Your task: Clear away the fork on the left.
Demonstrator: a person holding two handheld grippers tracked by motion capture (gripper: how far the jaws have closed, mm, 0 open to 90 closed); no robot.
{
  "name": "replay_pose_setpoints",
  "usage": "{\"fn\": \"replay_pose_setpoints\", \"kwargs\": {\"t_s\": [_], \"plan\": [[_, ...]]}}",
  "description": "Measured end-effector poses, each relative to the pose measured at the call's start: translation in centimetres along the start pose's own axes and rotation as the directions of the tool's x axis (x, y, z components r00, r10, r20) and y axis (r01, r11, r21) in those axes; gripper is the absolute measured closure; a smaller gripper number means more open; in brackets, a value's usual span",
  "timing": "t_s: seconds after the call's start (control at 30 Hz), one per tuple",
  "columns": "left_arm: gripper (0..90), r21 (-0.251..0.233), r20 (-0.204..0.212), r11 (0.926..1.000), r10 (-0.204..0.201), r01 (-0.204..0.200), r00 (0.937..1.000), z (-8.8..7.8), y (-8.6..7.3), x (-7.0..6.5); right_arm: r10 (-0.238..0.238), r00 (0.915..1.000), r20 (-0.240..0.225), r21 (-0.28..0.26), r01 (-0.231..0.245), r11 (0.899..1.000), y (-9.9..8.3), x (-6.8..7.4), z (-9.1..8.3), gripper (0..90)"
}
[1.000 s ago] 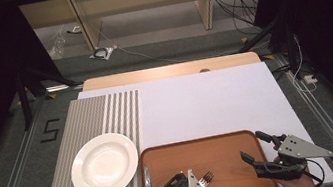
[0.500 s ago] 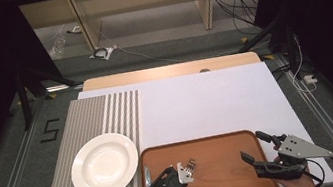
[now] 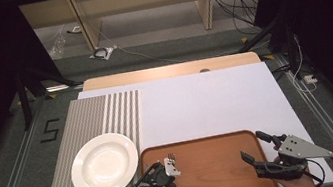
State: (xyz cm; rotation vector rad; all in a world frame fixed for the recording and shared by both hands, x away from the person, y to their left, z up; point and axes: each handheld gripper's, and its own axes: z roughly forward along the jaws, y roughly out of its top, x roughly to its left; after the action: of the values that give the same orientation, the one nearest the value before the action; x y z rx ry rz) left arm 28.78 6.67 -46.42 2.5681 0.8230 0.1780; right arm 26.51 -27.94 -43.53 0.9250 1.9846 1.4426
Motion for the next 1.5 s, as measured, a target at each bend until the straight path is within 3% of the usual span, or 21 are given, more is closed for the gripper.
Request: {"fn": "replay_pose_setpoints", "kwargs": {"t_s": [0.73,1.5], "plan": [[88.9,0.013,-0.011,0.9986,-0.050,0.050,0.9987,-0.6,-1.1,1.6,-0.001,1.0000,0.000,-0.002,0.001,1.000,0.0,0.0,0.0,21.1],[87.8,0.003,-0.020,0.9975,-0.070,0.070,0.9973,-0.7,-1.5,2.1,-0.010,1.0000,0.001,-0.001,0.010,1.000,0.0,0.1,0.0,21.0]]}}
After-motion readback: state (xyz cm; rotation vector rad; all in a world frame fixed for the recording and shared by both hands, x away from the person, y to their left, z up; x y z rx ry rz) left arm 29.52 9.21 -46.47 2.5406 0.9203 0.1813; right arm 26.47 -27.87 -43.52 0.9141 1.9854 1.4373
